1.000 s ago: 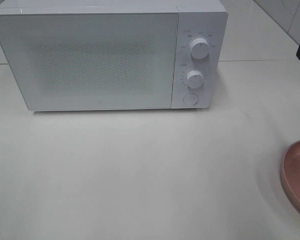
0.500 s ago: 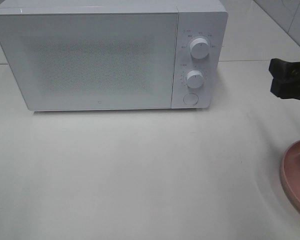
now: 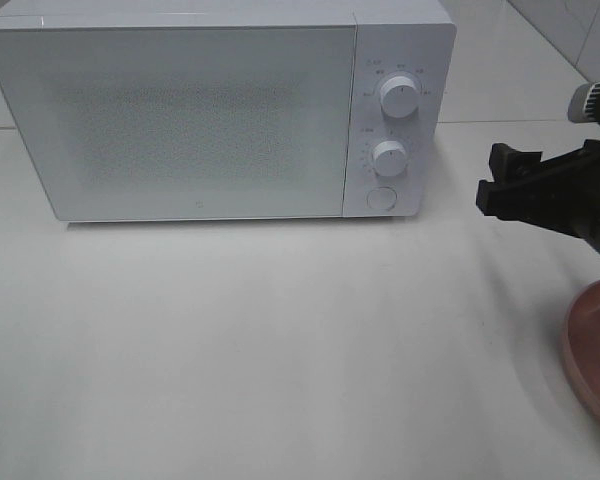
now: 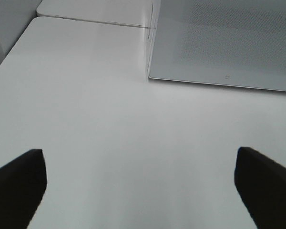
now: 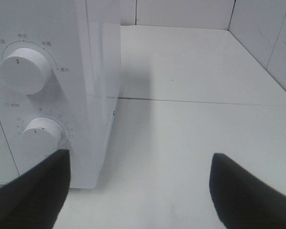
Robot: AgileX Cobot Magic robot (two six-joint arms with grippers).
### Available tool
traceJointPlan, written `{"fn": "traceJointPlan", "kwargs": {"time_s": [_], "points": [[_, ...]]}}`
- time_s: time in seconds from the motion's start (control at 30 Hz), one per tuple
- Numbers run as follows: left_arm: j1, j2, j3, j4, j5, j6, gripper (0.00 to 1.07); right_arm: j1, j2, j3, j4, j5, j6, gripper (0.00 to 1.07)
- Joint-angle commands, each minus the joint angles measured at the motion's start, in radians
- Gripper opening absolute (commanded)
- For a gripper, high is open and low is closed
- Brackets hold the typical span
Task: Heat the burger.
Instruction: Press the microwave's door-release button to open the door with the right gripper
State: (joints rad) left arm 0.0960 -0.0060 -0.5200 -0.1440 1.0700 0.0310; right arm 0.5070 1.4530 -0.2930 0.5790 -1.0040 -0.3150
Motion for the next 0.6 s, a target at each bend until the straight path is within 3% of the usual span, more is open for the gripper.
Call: {"fn": "traceJointPlan", "kwargs": {"time_s": [0.03, 0.33, 0.6], "points": [[0.005, -0.015, 0.004, -0.006, -0.002, -0.002, 1.0, 0.065, 0.032, 0.002, 0.054, -0.065, -0.016, 0.76], [0.005, -0.015, 0.004, -0.006, -0.002, -0.002, 1.0, 0.268, 0.149, 0.002, 0.184, -0.179, -0.015, 0.76], [0.005, -0.015, 0.004, -0.006, -0.002, -0.002, 1.0, 0.362, 0.221, 0.001, 0.245, -0.244, -0.006, 0.76]]}}
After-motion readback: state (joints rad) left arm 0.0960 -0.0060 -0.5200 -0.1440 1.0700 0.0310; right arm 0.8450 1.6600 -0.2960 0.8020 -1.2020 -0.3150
